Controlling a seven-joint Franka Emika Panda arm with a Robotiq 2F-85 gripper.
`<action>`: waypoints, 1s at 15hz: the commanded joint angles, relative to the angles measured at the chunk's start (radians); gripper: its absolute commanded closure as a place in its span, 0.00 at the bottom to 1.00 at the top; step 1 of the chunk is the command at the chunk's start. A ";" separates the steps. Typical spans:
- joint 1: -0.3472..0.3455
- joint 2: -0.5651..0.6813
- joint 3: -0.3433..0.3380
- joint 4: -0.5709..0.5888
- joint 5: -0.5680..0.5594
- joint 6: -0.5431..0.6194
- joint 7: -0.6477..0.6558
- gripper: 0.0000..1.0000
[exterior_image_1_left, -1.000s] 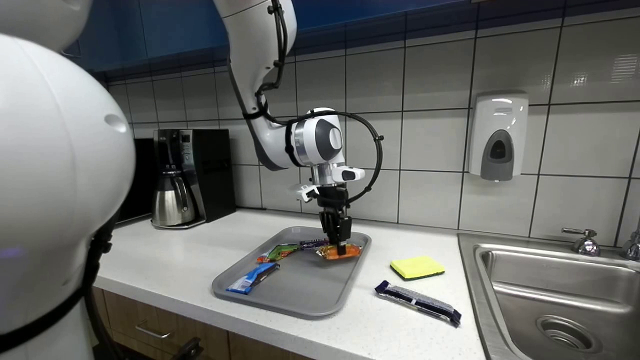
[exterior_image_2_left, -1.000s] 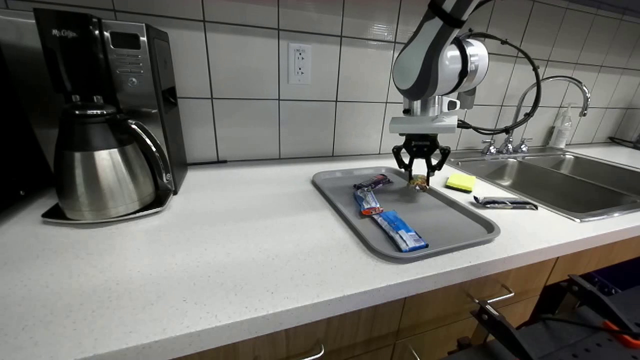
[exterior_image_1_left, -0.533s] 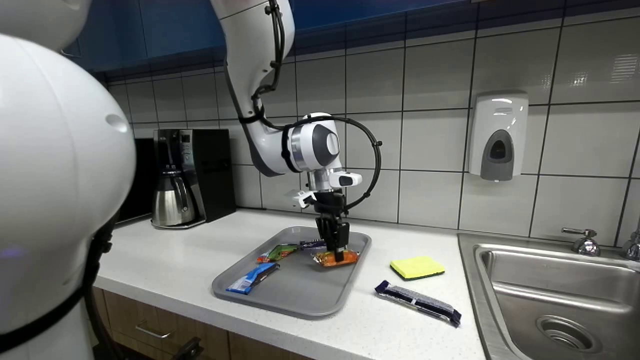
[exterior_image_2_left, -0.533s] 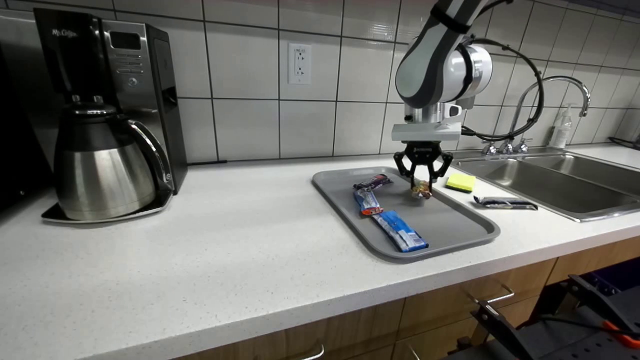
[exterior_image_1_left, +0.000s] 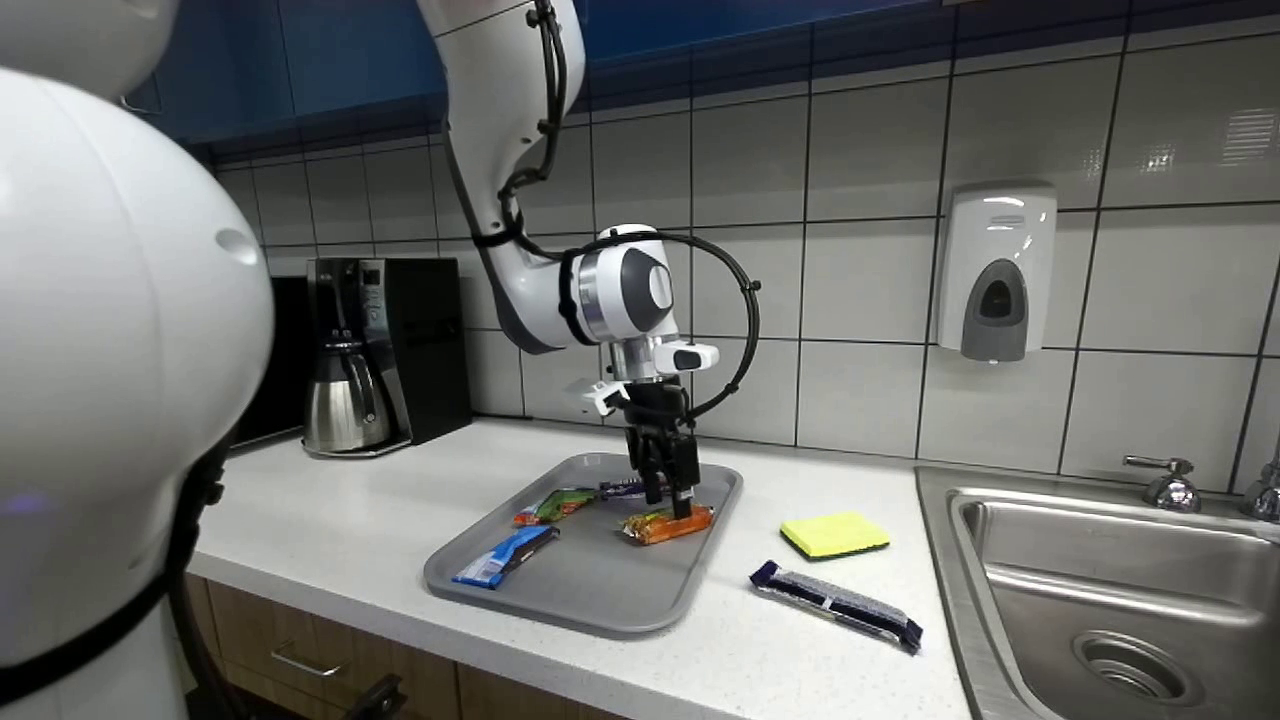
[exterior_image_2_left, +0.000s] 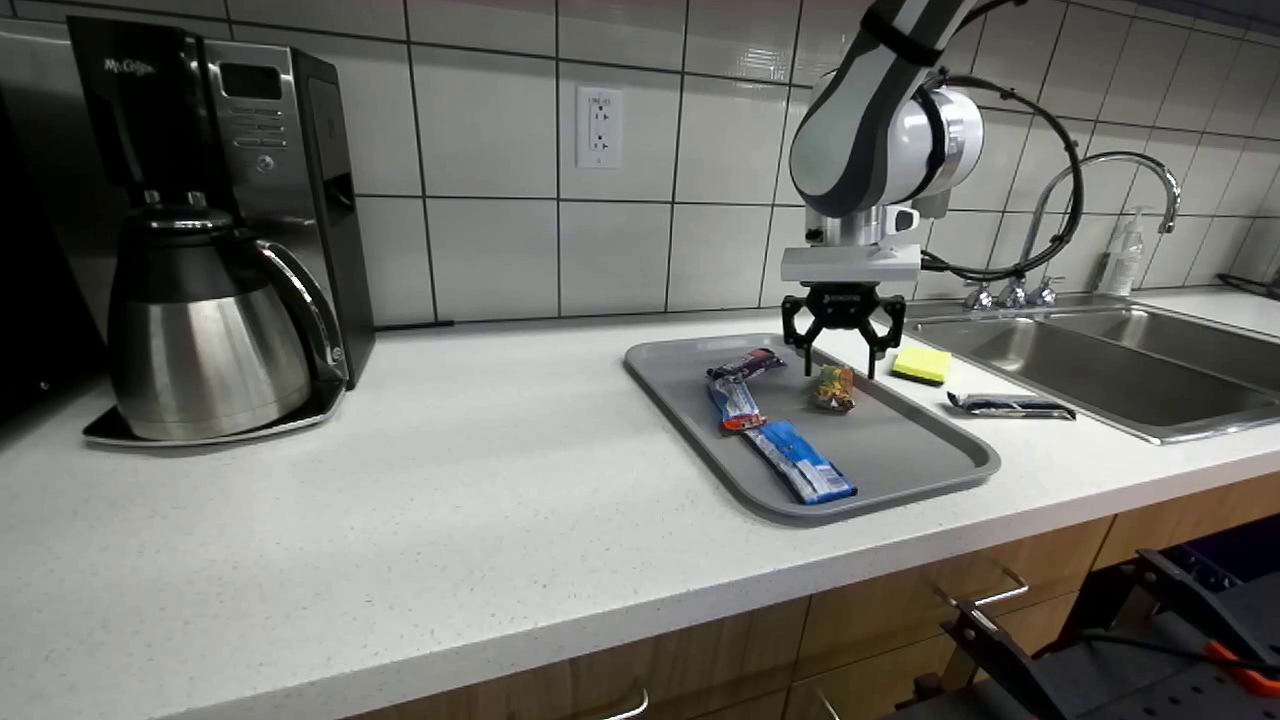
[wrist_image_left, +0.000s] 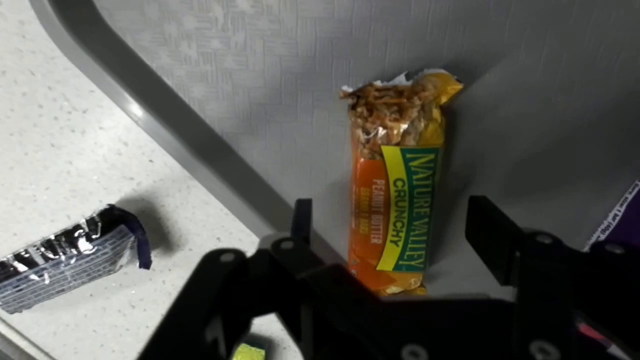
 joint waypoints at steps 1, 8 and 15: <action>0.014 -0.069 -0.010 -0.058 -0.026 0.014 0.054 0.00; 0.000 -0.157 -0.018 -0.145 -0.057 0.039 0.153 0.00; -0.092 -0.232 -0.057 -0.189 -0.045 0.068 0.153 0.00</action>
